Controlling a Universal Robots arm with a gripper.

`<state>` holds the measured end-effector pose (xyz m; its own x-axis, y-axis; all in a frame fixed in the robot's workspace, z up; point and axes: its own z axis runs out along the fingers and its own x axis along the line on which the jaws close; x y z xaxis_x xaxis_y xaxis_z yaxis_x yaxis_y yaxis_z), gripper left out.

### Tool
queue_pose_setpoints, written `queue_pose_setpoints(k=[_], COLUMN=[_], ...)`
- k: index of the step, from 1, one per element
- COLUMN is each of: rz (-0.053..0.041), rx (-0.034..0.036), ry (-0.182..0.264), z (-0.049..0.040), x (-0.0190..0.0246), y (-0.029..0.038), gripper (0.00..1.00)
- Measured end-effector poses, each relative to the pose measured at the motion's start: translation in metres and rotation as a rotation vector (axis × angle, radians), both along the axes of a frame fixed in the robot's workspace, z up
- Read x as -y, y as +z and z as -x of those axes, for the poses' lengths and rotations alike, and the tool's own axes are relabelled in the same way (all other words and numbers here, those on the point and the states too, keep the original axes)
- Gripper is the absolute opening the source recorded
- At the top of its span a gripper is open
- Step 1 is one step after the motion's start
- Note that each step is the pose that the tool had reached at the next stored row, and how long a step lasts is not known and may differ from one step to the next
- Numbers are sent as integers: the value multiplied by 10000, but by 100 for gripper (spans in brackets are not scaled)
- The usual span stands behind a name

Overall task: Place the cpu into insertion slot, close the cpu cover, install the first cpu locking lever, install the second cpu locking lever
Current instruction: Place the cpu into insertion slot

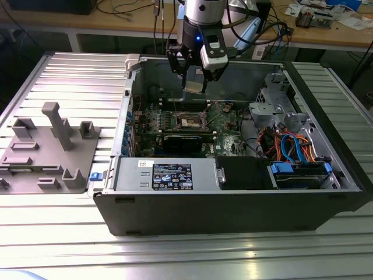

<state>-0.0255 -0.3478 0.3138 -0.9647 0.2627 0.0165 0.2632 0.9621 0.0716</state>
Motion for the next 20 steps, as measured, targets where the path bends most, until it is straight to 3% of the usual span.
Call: queue_pose_setpoints(k=[20], rz=[1], rx=[0], ry=[-417], z=[0], x=[0], y=[0], gripper=[54])
